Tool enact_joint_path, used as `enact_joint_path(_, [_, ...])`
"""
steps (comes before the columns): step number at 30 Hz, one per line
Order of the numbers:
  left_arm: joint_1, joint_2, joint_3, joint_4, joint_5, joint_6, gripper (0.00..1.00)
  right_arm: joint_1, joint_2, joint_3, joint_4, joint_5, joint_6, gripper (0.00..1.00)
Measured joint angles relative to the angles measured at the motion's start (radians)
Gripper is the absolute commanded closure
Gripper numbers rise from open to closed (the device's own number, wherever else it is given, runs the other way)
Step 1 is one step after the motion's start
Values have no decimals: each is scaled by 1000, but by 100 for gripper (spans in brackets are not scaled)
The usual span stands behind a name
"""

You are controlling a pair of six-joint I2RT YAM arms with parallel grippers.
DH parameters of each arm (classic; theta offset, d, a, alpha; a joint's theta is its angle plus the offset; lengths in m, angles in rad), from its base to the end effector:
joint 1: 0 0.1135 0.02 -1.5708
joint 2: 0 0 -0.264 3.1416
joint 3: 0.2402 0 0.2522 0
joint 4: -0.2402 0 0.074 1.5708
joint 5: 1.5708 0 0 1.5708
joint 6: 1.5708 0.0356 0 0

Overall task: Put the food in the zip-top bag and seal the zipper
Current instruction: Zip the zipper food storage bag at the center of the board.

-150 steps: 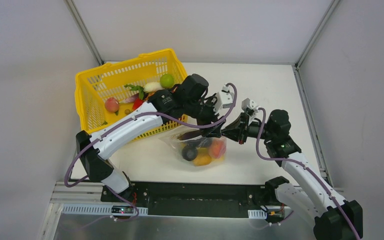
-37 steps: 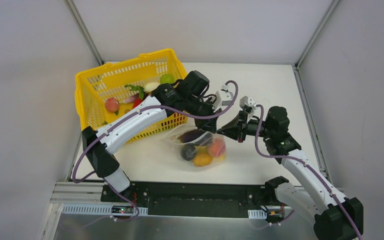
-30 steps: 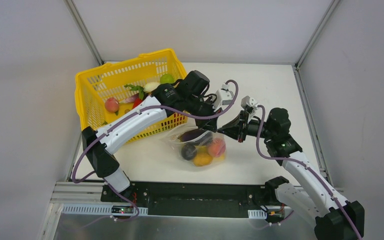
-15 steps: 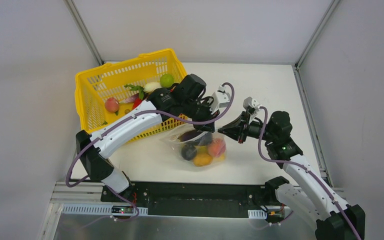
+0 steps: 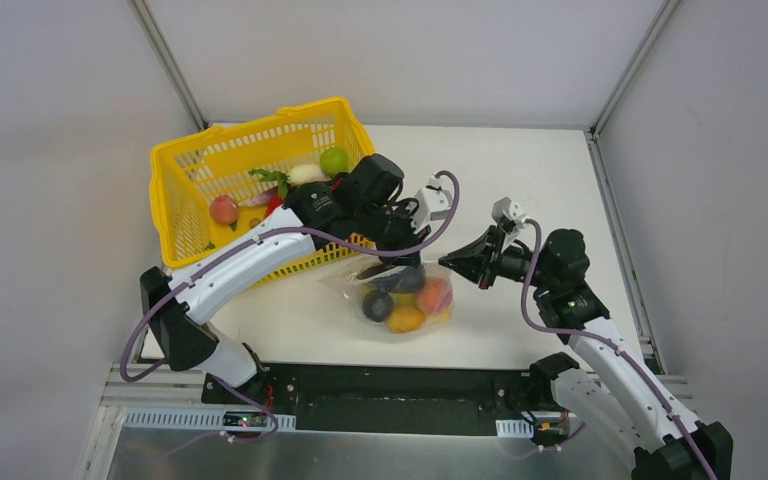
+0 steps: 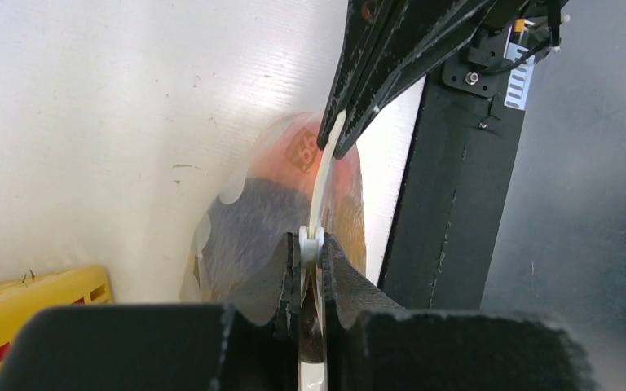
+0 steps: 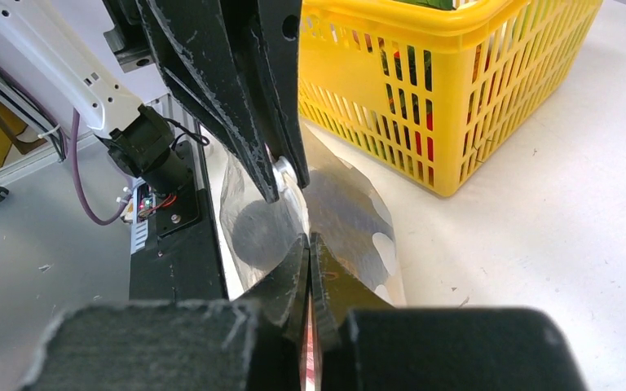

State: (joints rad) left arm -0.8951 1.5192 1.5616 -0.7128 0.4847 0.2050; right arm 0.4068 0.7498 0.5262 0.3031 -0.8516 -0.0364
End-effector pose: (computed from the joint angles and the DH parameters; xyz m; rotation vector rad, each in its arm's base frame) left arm 0.1942 -0.2688 0.3819 1.4317 1.8110 -0.9080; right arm 0.1511 0.0943 0.3053 -0.9986 1.2397 0.9219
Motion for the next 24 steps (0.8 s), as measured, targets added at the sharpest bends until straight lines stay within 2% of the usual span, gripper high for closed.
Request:
enact_joint_path(2, [0,-17,-15,5,0,0,100,0,-7,0,-2,-1,-1,100])
enact_joint_path(3, [0,-26,-24,9,0,-2,100,0,-8,0,-2,-4,-2,95])
enact_joint_path(4, [0,-34,-30,13,2,-3,100,0,-8,0,-1,-10,-2,87])
enact_joint_path(6, [1,-43,-36,9,4,-6,100,-1,-6,1,-3,-20,-6,64])
enact_joint_path(8, [7,-46,-36,-2,7,-8,100,-3,5,4,-5,-34,-12,52])
enact_joint_path(9, [10,-46,-36,-4,9,-8,100,-3,16,10,-11,-48,-21,37])
enact_joint_path(10, [13,-46,-35,-6,12,-9,100,-3,29,17,-18,-57,-26,29])
enact_joint_path(11, [13,-45,-33,-10,13,-9,100,-3,42,26,-26,-66,-31,26])
enact_joint_path(16, [13,-29,-8,-30,33,-10,100,-3,92,59,-41,-97,-64,25])
enact_joint_path(19, [13,-19,4,-37,38,-10,100,-2,121,82,-47,-104,-85,30])
enact_joint_path(22, [13,-15,7,-38,39,-10,100,0,165,104,-47,-127,-105,41])
enact_joint_path(24, [13,-15,7,-37,40,-10,100,6,191,112,-46,-140,-113,55])
